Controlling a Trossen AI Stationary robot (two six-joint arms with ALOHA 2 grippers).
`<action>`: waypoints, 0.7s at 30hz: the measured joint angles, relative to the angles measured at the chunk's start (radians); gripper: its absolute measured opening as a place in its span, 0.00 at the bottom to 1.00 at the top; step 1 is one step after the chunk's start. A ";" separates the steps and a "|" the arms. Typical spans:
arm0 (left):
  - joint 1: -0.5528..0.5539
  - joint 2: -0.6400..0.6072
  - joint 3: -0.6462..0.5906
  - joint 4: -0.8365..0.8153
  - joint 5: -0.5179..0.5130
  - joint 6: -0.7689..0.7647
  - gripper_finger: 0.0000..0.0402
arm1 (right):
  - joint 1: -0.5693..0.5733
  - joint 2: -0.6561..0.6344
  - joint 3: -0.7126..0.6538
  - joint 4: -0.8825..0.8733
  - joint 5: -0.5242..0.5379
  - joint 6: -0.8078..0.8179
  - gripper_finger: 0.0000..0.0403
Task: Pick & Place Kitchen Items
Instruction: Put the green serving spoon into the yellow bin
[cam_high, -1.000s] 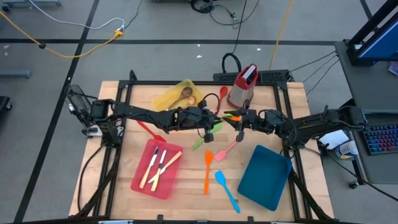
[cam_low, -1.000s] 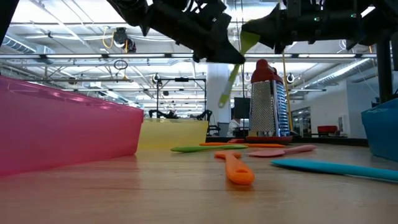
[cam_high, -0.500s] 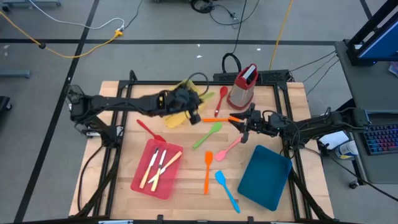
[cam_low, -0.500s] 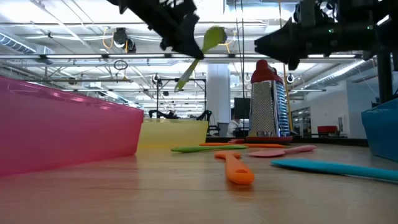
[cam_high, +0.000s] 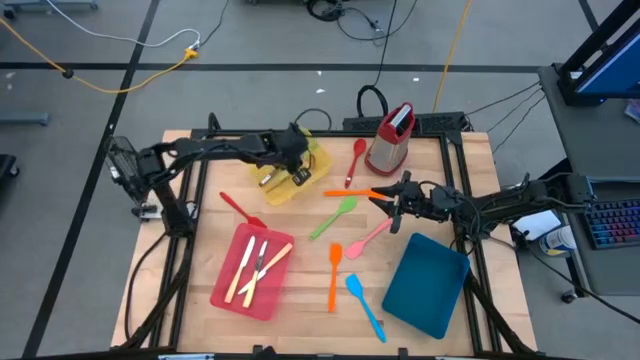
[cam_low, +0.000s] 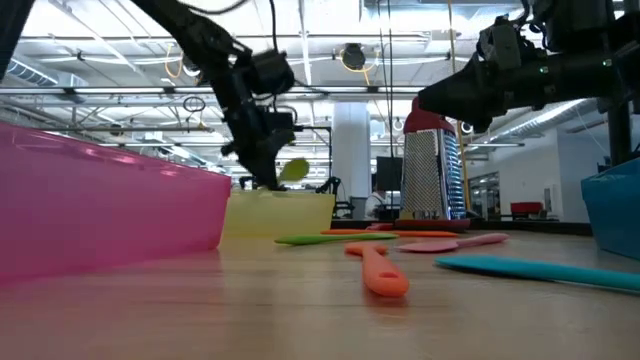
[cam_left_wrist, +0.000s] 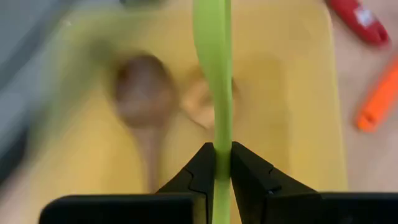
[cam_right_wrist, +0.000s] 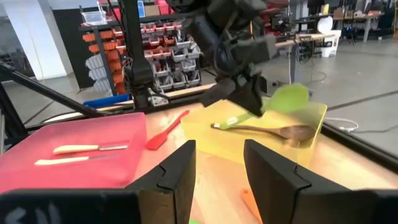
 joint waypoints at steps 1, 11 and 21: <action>0.008 0.014 -0.001 -0.004 0.039 0.003 0.11 | 0.000 0.000 -0.001 0.001 0.000 0.009 0.33; 0.059 0.161 0.003 0.015 0.093 0.004 0.11 | 0.000 0.000 -0.003 0.000 -0.001 0.047 0.33; 0.068 0.156 0.001 0.024 0.062 0.024 0.12 | 0.000 0.000 -0.003 -0.001 0.000 0.048 0.33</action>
